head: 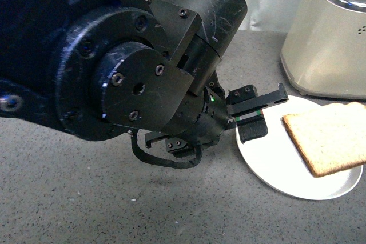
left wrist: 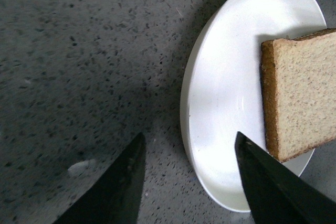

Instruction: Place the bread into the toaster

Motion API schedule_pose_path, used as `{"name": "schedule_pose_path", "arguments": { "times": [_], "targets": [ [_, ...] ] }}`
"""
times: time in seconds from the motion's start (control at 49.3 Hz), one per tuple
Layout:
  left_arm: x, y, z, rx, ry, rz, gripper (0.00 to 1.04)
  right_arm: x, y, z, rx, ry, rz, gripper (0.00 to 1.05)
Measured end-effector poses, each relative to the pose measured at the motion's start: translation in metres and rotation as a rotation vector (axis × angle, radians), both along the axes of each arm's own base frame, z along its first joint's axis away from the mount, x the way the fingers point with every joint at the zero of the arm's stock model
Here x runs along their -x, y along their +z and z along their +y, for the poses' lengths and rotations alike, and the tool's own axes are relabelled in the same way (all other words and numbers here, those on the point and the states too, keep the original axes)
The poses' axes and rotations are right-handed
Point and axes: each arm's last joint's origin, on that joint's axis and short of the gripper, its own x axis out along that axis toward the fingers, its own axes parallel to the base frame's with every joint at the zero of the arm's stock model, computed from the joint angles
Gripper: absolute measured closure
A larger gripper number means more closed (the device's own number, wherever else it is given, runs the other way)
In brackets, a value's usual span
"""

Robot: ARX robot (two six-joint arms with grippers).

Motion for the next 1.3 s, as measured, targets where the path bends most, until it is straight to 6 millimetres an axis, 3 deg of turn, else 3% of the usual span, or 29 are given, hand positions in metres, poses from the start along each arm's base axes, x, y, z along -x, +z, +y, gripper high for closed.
{"name": "schedule_pose_path", "arguments": {
  "times": [0.061, 0.122, 0.182, 0.243, 0.284, 0.365, 0.426, 0.507, 0.568, 0.77, 0.872, 1.155, 1.297],
  "targets": [
    [0.002, 0.004, 0.012, 0.006, 0.023, -0.007, 0.42, 0.000, 0.000, 0.000, 0.000, 0.000, 0.000, 0.09],
    [0.005, 0.013, 0.038, 0.018, 0.070, -0.027, 0.30, 0.000, 0.000, 0.000, 0.000, 0.000, 0.000, 0.09],
    [0.008, 0.021, 0.074, 0.018, 0.150, -0.056, 0.17, 0.000, 0.000, 0.000, 0.000, 0.000, 0.000, 0.09],
    [0.015, 0.029, 0.123, 0.006, 0.254, -0.083, 0.05, 0.000, 0.000, 0.000, 0.000, 0.000, 0.000, 0.09],
    [0.022, 0.032, 0.149, -0.002, 0.317, -0.096, 0.06, 0.000, 0.000, 0.000, 0.000, 0.000, 0.000, 0.09],
    [0.040, 0.025, 0.200, -0.173, 0.433, -0.417, 0.24, 0.000, 0.000, 0.000, 0.000, 0.001, 0.000, 0.09],
    [0.084, 0.038, 0.222, -0.319, 0.453, -0.707, 0.38, 0.000, 0.000, 0.000, 0.000, 0.002, 0.000, 0.09],
    [0.135, 0.065, 0.221, -0.398, 0.389, -0.894, 0.56, 0.000, 0.000, 0.000, 0.000, 0.002, 0.001, 0.09],
    [0.160, 0.066, 0.221, -0.430, 0.356, -0.902, 0.67, 0.000, 0.000, 0.000, 0.000, 0.002, -0.001, 0.09],
    [0.203, 0.085, 0.221, -0.454, 0.364, -1.017, 1.01, 0.000, 0.000, 0.000, 0.000, -0.002, -0.001, 0.09],
    [0.216, 0.085, 0.221, -0.459, 0.366, -1.041, 1.01, 0.000, 0.000, 0.000, 0.000, 0.002, -0.001, 0.09],
    [0.218, 0.086, 0.221, -0.459, 0.369, -1.059, 1.00, 0.000, 0.000, 0.000, 0.000, 0.001, -0.001, 0.09],
    [0.218, 0.086, 0.221, -0.459, 0.369, -1.059, 0.77, 0.000, 0.000, 0.000, -0.035, 0.034, 0.052, 0.09]
  ]
}}
